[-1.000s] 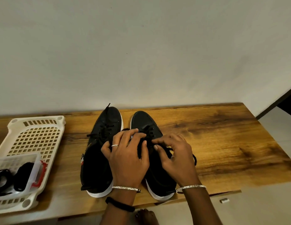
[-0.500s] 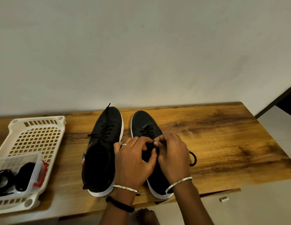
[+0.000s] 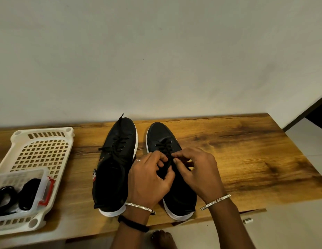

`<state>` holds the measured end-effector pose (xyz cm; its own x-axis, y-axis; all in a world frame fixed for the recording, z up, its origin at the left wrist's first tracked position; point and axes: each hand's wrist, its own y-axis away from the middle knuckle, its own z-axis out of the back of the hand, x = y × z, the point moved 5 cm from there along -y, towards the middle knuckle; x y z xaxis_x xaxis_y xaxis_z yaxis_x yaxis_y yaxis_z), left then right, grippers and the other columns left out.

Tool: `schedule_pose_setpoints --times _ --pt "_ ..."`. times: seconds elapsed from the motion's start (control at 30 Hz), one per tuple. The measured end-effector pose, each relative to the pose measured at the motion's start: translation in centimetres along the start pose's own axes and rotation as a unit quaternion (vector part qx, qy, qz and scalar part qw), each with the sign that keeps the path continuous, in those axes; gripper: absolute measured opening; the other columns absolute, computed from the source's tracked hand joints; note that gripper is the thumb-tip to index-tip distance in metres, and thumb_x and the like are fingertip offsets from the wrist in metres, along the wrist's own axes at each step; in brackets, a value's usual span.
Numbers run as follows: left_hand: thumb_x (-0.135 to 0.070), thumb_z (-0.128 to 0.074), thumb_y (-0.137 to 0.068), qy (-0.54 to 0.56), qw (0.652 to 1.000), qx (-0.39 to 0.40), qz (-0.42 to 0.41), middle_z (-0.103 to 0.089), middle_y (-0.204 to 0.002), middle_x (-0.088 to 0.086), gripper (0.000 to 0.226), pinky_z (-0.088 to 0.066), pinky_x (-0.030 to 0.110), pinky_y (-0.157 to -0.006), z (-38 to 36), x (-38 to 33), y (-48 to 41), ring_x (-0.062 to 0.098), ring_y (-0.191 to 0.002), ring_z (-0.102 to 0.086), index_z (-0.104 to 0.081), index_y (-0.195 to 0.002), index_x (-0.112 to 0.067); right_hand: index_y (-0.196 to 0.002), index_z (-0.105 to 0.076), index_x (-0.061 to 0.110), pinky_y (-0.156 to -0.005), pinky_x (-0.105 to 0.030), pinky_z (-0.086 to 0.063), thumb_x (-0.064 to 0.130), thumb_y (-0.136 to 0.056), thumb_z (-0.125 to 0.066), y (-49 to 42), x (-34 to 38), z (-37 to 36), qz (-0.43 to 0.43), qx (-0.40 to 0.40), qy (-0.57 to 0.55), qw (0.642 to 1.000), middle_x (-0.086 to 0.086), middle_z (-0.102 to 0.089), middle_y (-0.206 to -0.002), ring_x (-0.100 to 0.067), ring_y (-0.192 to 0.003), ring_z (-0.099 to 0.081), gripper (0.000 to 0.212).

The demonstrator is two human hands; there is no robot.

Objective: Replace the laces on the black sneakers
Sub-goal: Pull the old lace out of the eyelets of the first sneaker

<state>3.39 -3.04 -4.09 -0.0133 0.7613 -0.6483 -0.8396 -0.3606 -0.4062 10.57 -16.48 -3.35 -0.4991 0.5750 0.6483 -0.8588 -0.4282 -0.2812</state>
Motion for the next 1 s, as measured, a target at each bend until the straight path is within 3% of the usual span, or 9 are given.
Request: schedule_pose_setpoints --times 0.23,0.53,0.8,1.0 --pt "-0.036 -0.064 -0.073 0.01 1.0 -0.01 -0.003 -0.061 -0.07 -0.013 0.014 -0.053 0.03 -0.056 0.1 0.1 0.1 0.004 -0.064 -0.057 -0.064 -0.078 -0.023 -0.094 -0.062 0.021 -0.058 -0.032 -0.048 0.018 -0.091 -0.066 0.6 1.4 -0.9 0.02 -0.015 0.116 0.993 0.006 -0.063 -0.09 -0.019 -0.078 -0.062 0.006" --pt "-0.032 -0.066 -0.074 0.03 0.999 -0.015 0.006 -0.06 -0.067 -0.012 0.01 -0.052 0.028 -0.053 -0.1 0.2 0.0 0.004 -0.06 -0.057 -0.064 -0.076 -0.023 -0.092 -0.062 0.02 -0.061 -0.015 -0.041 0.018 -0.09 -0.069 0.9 0.0 -1.3 0.027 -0.069 0.052 0.996 0.011 -0.061 -0.088 -0.003 -0.074 -0.055 0.008" --pt "-0.023 -0.076 -0.071 0.039 0.999 -0.027 0.006 -0.062 -0.065 -0.014 0.009 -0.053 0.025 -0.052 0.3 0.3 0.0 0.001 -0.058 -0.058 -0.068 -0.074 -0.022 -0.088 -0.066 0.021 -0.063 -0.037 -0.053 0.032 -0.091 -0.059 0.9 -0.9 -1.9 -0.057 -0.079 -0.103 0.99 0.013 -0.066 -0.081 -0.006 -0.074 -0.063 0.014" --pt "-0.028 -0.068 -0.09 0.087 0.996 -0.035 0.008 -0.069 -0.076 -0.014 0.01 -0.053 0.021 -0.06 0.4 0.7 -0.6 0.0 -0.068 -0.064 -0.075 -0.086 -0.021 -0.092 -0.064 0.019 -0.07 -0.029 -0.053 0.016 -0.095 -0.063 0.7 -1.2 -1.4 -0.008 -0.023 -0.087 0.996 0.014 -0.064 -0.089 -0.004 -0.085 -0.061 0.004"
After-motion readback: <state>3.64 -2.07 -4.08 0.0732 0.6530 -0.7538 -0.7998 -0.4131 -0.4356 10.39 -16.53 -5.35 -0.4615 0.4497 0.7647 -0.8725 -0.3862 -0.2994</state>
